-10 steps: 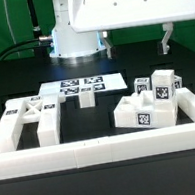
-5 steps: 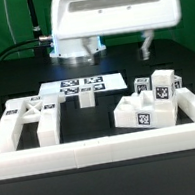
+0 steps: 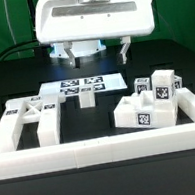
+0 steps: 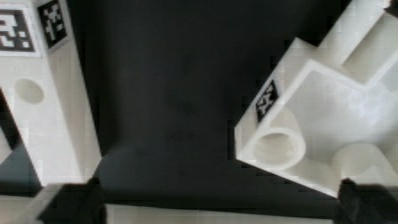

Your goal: Assemble chair

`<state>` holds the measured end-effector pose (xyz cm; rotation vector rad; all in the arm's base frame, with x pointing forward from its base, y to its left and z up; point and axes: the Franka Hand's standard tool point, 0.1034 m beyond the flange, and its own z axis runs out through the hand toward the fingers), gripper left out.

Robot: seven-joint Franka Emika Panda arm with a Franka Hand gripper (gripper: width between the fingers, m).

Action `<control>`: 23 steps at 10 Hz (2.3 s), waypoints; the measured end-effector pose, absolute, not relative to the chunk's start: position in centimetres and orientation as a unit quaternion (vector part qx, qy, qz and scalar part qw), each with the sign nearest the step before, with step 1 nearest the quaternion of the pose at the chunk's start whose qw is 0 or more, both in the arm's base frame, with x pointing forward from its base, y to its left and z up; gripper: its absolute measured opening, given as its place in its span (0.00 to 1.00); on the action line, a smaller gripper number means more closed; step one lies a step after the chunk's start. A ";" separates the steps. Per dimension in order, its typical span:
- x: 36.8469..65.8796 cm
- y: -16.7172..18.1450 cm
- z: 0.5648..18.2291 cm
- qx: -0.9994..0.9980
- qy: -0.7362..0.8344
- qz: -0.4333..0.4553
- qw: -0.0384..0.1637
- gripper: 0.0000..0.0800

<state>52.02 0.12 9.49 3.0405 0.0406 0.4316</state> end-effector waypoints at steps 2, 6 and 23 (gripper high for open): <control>50.7 -3.7 8.4 0.989 0.048 0.132 0.051 0.81; 49.5 -4.3 6.9 0.991 0.043 0.119 0.050 0.81; 45.1 -2.8 3.6 0.870 -0.034 -0.492 0.015 0.81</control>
Offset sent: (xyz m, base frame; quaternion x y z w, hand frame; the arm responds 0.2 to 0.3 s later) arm -0.0233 -0.0072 -0.0313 0.0084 0.0521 -0.0038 0.9986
